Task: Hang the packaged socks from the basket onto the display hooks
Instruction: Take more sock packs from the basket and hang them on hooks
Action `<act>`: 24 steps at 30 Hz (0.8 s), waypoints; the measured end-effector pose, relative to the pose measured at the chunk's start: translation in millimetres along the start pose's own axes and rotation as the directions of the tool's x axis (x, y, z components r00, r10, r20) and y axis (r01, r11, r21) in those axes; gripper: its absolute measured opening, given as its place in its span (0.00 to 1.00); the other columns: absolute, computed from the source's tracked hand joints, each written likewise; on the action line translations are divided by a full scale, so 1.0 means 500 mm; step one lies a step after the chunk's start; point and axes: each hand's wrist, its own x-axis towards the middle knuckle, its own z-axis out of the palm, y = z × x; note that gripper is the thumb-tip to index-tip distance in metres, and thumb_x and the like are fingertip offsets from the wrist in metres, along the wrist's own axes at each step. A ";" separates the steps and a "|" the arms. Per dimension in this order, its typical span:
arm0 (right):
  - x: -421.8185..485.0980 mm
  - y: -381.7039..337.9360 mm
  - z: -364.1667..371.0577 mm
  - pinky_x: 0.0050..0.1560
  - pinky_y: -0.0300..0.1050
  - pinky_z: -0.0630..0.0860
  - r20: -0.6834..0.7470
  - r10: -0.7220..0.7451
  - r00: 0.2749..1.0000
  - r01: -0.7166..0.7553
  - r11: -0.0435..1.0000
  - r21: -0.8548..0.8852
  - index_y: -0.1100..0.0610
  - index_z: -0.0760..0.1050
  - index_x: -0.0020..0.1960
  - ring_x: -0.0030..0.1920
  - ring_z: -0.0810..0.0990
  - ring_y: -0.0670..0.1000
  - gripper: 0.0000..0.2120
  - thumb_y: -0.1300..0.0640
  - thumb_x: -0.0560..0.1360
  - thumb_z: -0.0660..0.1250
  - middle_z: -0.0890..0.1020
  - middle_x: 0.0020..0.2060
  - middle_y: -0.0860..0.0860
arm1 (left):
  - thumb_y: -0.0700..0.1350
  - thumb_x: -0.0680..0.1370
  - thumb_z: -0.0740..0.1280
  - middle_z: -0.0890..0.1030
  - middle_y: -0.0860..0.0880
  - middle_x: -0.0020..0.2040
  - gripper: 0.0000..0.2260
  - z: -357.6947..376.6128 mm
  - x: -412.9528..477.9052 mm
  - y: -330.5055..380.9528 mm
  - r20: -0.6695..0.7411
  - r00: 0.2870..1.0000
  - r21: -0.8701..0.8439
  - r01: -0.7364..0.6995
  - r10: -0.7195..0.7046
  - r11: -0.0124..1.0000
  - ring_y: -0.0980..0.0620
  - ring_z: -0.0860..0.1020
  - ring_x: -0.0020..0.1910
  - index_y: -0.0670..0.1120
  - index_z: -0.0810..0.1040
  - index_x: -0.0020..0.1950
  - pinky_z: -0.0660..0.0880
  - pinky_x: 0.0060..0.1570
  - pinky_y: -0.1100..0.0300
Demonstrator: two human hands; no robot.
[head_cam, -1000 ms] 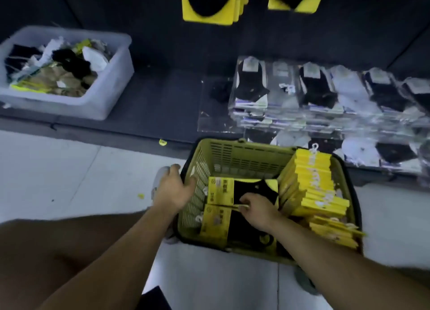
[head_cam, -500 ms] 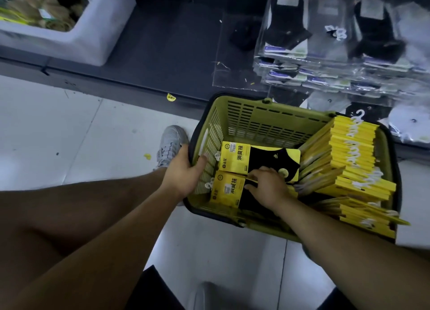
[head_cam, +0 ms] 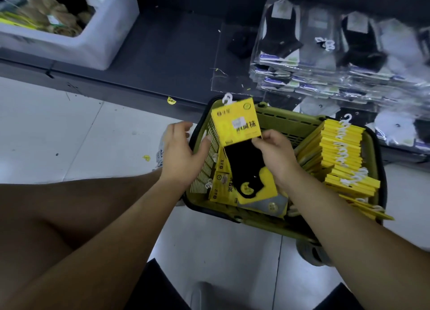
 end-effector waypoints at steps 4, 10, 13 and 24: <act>-0.027 -0.064 0.033 0.49 0.50 0.78 0.199 -0.010 0.980 -0.049 0.955 0.291 0.51 0.81 0.38 0.45 0.84 0.54 0.08 0.58 0.76 0.71 0.85 0.40 0.52 | 0.51 0.85 0.69 0.87 0.55 0.57 0.09 -0.001 0.000 0.056 0.304 0.949 -0.414 0.210 -0.083 0.886 0.56 0.85 0.59 0.52 0.80 0.64 0.80 0.55 0.64; -0.017 -0.005 0.033 0.44 0.41 0.77 0.165 -0.041 0.985 0.060 0.992 -0.114 0.47 0.81 0.43 0.40 0.81 0.43 0.07 0.50 0.79 0.68 0.84 0.39 0.42 | 0.45 0.86 0.66 0.87 0.43 0.62 0.12 -0.035 -0.001 0.032 0.295 0.908 -0.549 0.417 -0.299 0.725 0.39 0.85 0.62 0.44 0.80 0.68 0.78 0.68 0.36; -0.006 0.083 0.014 0.45 0.44 0.76 0.296 0.023 0.955 0.138 0.848 -0.512 0.53 0.81 0.49 0.44 0.80 0.48 0.07 0.54 0.81 0.65 0.82 0.43 0.47 | 0.45 0.86 0.67 0.87 0.43 0.61 0.11 -0.052 0.004 0.004 0.299 0.883 -0.561 0.469 -0.360 0.682 0.37 0.85 0.61 0.46 0.80 0.68 0.78 0.66 0.33; 0.007 0.221 0.008 0.65 0.52 0.71 0.335 0.113 0.935 0.250 0.457 -0.854 0.55 0.74 0.71 0.68 0.69 0.59 0.19 0.51 0.82 0.62 0.76 0.68 0.54 | 0.46 0.84 0.69 0.88 0.44 0.60 0.12 -0.031 0.013 -0.021 0.273 0.903 -0.506 0.429 -0.333 0.749 0.40 0.86 0.59 0.45 0.80 0.66 0.80 0.64 0.34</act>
